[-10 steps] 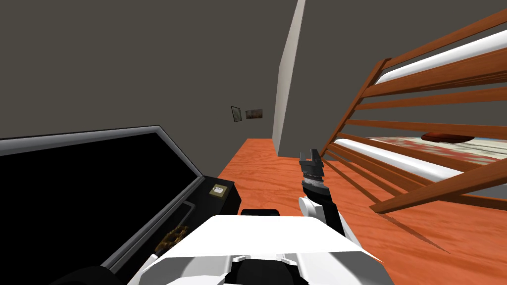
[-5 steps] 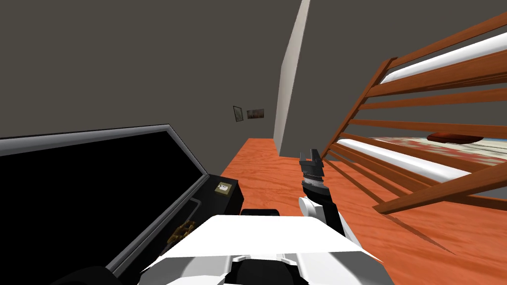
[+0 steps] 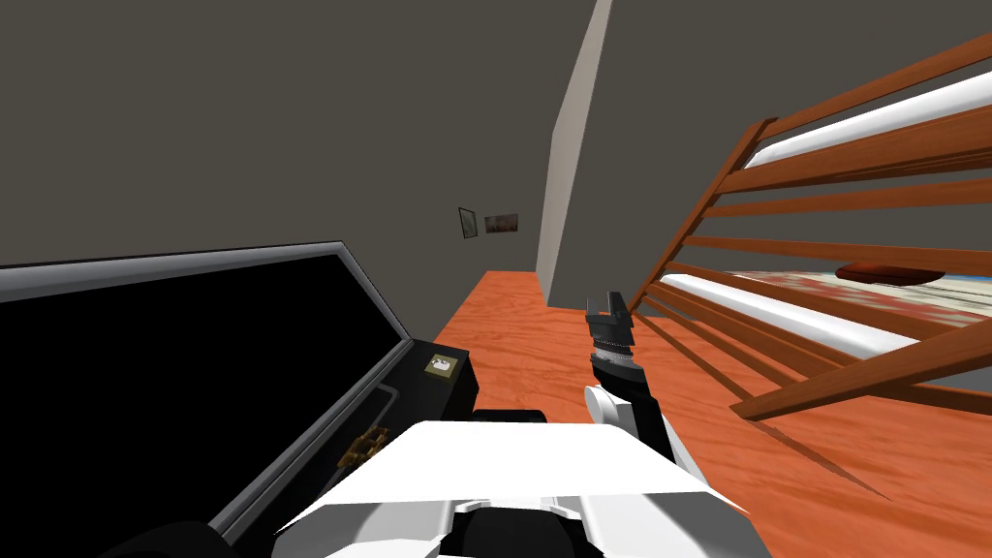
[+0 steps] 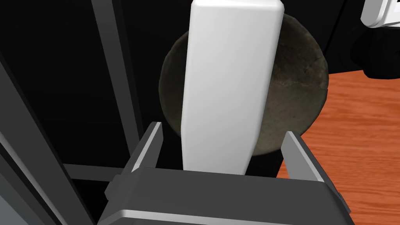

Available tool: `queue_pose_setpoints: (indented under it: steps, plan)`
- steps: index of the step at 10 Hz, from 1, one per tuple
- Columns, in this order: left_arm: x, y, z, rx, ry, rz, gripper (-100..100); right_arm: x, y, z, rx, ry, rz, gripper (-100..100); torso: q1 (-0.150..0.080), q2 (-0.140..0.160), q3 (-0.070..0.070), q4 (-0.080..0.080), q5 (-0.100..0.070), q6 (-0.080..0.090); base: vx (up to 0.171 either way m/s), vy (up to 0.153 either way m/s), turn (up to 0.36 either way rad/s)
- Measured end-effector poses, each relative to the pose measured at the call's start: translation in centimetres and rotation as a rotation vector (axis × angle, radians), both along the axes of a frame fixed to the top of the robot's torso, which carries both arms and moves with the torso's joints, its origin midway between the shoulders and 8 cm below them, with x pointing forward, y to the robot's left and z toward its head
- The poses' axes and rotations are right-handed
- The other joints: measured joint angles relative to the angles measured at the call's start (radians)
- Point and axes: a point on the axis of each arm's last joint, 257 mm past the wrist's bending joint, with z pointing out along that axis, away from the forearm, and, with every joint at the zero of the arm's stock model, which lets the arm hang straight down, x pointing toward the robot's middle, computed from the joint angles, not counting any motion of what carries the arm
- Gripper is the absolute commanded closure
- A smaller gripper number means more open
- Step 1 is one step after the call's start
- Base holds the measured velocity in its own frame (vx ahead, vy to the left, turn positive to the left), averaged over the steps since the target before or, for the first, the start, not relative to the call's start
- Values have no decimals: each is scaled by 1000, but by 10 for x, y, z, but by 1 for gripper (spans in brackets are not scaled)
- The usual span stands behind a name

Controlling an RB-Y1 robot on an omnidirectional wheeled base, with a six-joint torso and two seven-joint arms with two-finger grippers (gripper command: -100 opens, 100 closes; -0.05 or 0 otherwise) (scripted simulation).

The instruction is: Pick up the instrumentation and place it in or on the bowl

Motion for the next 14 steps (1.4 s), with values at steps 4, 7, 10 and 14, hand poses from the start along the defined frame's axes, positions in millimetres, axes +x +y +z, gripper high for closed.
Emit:
queue_pose_setpoints:
  steps: [4,7,10,14]
  plan:
    - [0,0,0,0,0,0,-100,0,0,0,0,0,0,0,0,0,0,0,0,0,-3,-2,8]
    - [10,9,25,2,-5,-6,-100,0,0,0,0,0,0,0,-2,1,1,0,-1,0,-23,-17,21]
    - [20,13,47,-1,-5,-13,-100,0,0,0,0,0,0,0,-2,1,0,0,-1,0,-15,-11,14]
    - [20,13,47,-2,-5,-14,0,0,0,0,0,0,0,0,-1,0,0,0,0,0,0,0,0]
